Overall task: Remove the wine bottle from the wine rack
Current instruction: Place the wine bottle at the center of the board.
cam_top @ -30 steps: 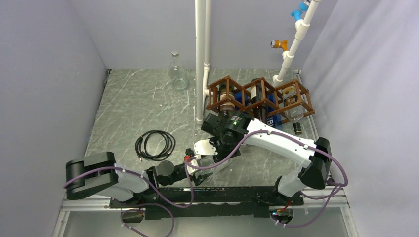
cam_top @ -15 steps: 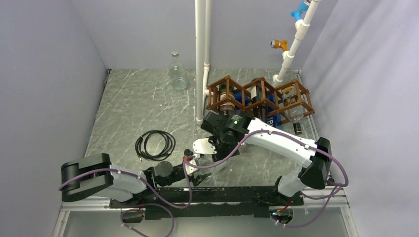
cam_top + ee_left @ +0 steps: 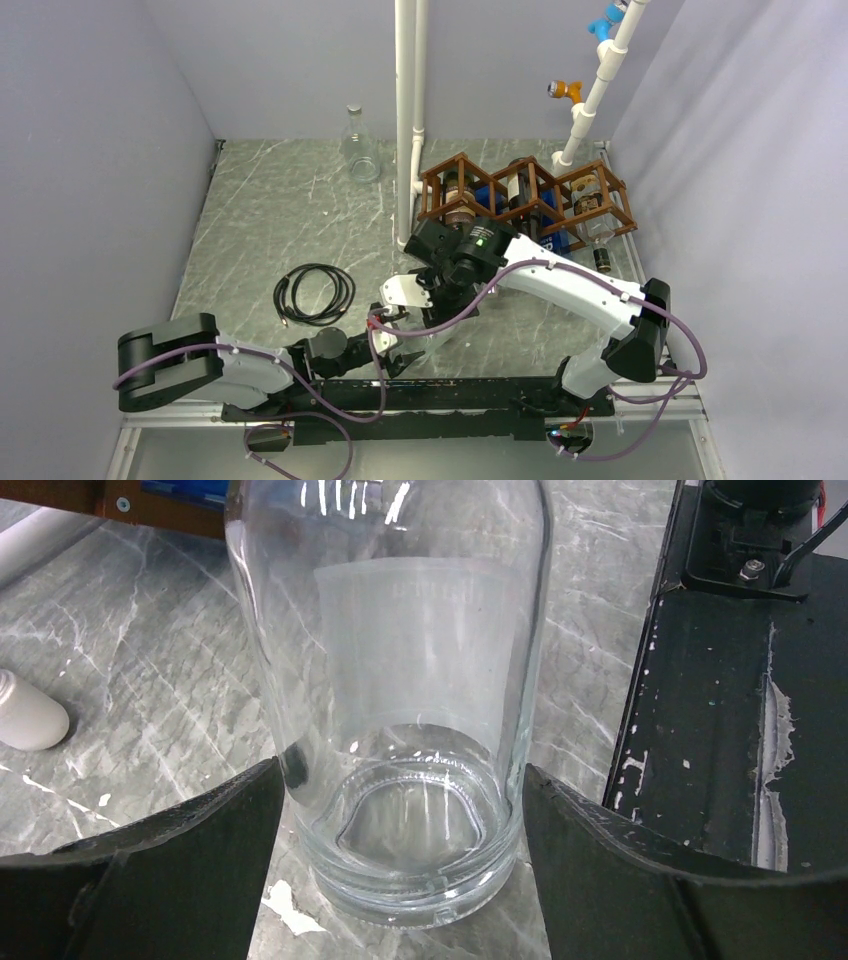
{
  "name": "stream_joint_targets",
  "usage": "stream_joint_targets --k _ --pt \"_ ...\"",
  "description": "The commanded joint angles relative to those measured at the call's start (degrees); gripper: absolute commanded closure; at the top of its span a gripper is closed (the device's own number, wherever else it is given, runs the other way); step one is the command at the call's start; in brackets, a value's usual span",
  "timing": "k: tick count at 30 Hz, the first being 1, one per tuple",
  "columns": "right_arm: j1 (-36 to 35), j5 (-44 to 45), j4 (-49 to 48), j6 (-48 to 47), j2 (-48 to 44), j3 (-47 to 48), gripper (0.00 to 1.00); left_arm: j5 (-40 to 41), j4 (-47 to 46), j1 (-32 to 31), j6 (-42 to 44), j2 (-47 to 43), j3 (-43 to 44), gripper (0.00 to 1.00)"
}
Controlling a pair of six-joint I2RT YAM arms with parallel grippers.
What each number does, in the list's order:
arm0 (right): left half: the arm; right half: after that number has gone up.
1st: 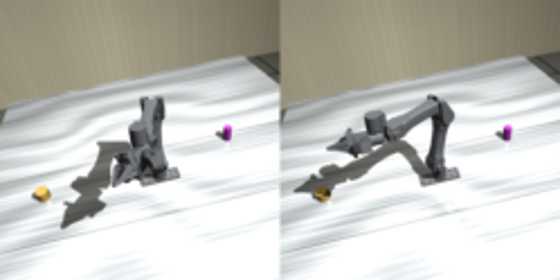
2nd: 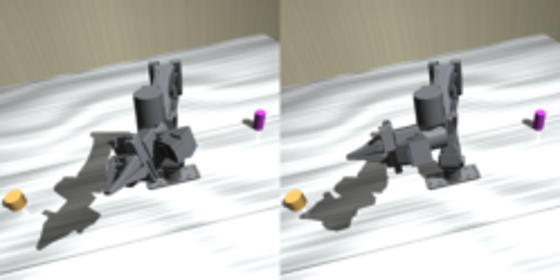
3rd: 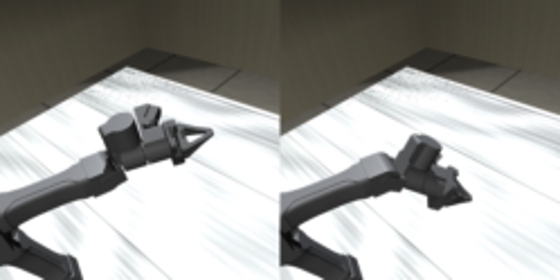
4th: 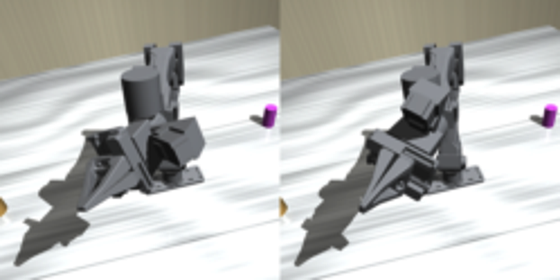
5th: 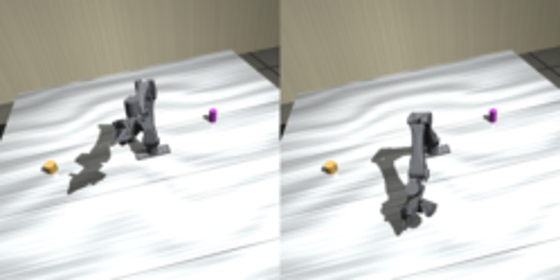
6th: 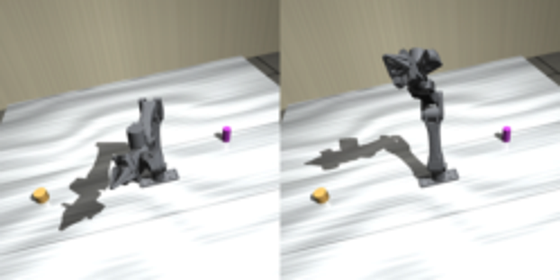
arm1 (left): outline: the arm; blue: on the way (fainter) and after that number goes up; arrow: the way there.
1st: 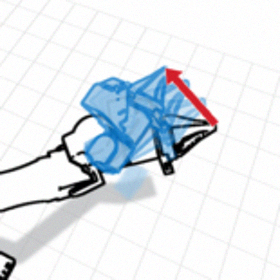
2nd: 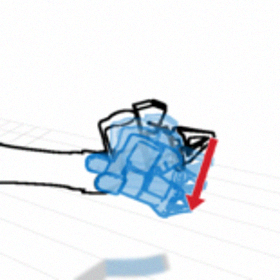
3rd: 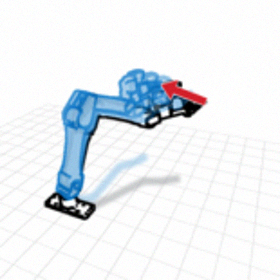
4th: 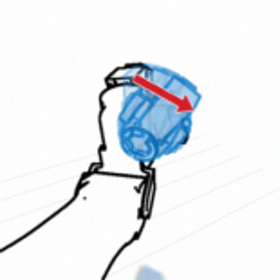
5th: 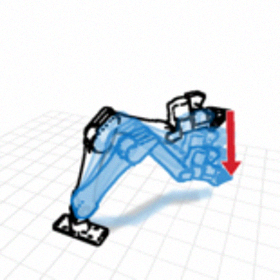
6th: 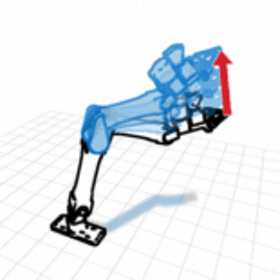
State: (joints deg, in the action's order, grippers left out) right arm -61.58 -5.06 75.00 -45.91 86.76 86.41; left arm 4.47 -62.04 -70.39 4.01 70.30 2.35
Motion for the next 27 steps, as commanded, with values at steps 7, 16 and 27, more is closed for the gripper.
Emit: stream_joint_targets --k 7,16,27 --pt "1.0 -8.7 2.0 0.8 0.6 6.6 0.36 1.4 5.3 -0.2 -0.9 -1.0 -1.7 0.16" --pt "4.4 -16.1 3.5 0.6 0.1 10.1 0.35 1.9 5.5 -0.2 -1.3 -1.9 -2.1 0.16" --pt "19.0 -34.7 4.4 -2.4 -5.4 8.3 0.34 2.2 13.7 -0.2 -3.3 -12.0 0.4 0.06"
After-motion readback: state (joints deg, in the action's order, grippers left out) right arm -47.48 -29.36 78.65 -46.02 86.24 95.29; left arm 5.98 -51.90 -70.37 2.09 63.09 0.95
